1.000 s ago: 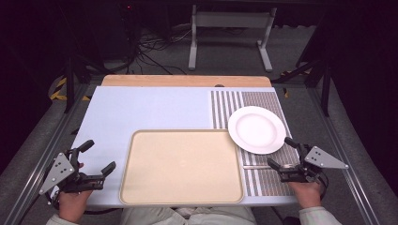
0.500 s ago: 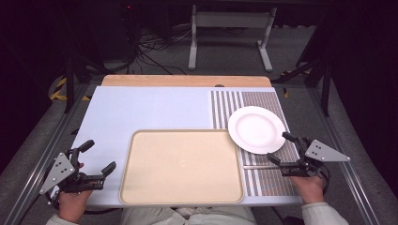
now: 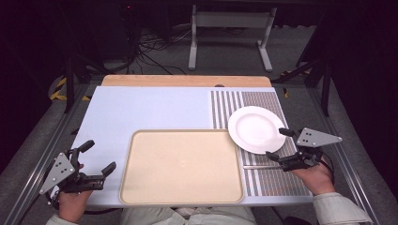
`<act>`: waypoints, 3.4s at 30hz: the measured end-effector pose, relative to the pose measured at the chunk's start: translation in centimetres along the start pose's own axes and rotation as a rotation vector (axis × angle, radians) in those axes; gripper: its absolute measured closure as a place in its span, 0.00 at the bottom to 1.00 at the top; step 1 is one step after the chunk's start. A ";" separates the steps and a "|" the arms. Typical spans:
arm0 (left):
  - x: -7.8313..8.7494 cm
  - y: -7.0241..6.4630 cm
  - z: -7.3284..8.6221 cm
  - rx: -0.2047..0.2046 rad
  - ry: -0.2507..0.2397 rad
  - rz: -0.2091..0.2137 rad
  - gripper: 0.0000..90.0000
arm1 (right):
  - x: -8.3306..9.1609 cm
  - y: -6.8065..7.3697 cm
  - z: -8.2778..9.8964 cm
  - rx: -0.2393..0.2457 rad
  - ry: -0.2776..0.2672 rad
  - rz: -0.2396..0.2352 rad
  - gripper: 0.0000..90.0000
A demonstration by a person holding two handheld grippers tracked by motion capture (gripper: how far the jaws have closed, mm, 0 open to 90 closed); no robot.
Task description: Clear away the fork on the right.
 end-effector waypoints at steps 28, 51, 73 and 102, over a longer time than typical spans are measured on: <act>0.0 0.0 0.0 0.003 0.001 -0.003 0.01 | -0.6 -1.2 -2.4 0.255 0.440 -0.069 0.18; 0.0 0.0 0.0 0.003 0.003 -0.003 0.01 | -2.2 -0.9 -1.5 0.329 0.678 -0.182 0.19; -0.1 0.0 0.1 0.002 0.007 0.006 0.01 | -4.4 -1.1 1.7 0.324 0.824 -0.282 0.29; -0.2 0.0 0.1 0.001 0.012 0.004 0.01 | -6.2 -1.0 2.6 0.443 0.838 -0.351 0.89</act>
Point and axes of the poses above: each handheld gripper's, and its own axes: x roughly backward along the jaws, z roughly out of its underside, y roughly to its left, the point moved 2 cm from there along -x, roughly forward along the jaws, and after that the axes turned 13 degrees about y, right-handed, at the moved point
